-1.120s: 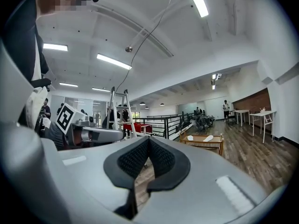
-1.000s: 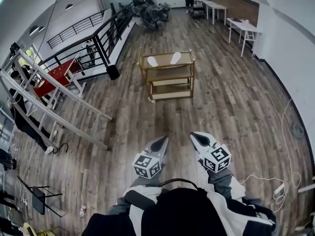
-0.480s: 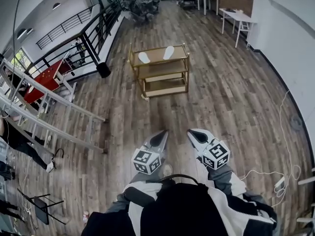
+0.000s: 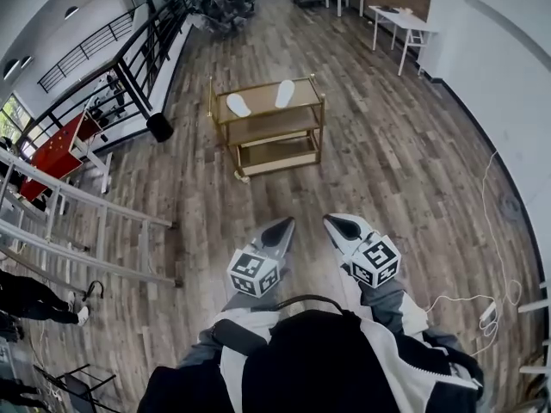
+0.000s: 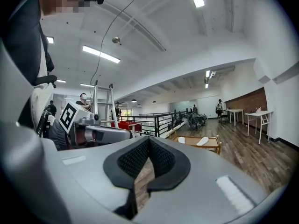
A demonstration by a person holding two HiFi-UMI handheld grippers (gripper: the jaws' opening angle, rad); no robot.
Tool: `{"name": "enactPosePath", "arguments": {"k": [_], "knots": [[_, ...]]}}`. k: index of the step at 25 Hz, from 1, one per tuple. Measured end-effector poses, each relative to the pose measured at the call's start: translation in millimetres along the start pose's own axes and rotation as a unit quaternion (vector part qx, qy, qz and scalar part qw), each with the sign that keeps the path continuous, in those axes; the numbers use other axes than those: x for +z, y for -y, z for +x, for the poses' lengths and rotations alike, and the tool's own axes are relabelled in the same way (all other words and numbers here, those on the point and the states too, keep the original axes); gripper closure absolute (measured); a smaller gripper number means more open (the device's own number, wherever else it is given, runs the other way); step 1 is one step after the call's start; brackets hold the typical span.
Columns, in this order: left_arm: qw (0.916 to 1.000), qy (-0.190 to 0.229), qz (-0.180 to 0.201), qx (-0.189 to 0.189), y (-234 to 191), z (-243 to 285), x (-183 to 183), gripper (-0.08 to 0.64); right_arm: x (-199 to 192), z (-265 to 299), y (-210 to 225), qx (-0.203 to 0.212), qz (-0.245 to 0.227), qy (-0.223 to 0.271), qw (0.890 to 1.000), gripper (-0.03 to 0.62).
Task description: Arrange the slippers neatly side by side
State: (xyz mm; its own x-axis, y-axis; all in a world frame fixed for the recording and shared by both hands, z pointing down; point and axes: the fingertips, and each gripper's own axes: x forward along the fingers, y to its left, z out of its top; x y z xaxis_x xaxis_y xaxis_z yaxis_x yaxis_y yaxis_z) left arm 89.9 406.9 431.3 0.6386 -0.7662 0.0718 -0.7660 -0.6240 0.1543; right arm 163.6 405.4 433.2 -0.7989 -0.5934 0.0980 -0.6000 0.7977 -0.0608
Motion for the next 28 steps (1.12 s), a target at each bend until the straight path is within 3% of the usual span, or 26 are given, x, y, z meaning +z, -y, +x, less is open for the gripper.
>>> {"name": "enactPosePath", "arguments": {"k": [8,18,28], "knots": [[0.9999,0.010,-0.014,-0.001,-83,18,6,0.548,6,76,21,0.000,-0.016,-0.010,1.000,0.589],[0.9994,0.009,-0.032,0.006,-140,65,6,0.548,6,129,71,0.008,-0.007,-0.026,1.000,0.589],[0.9955,0.019,-0.036,0.086,-232,149,31,0.548,19,218,173,0.078,-0.006,-0.031,0.996,0.589]]}}
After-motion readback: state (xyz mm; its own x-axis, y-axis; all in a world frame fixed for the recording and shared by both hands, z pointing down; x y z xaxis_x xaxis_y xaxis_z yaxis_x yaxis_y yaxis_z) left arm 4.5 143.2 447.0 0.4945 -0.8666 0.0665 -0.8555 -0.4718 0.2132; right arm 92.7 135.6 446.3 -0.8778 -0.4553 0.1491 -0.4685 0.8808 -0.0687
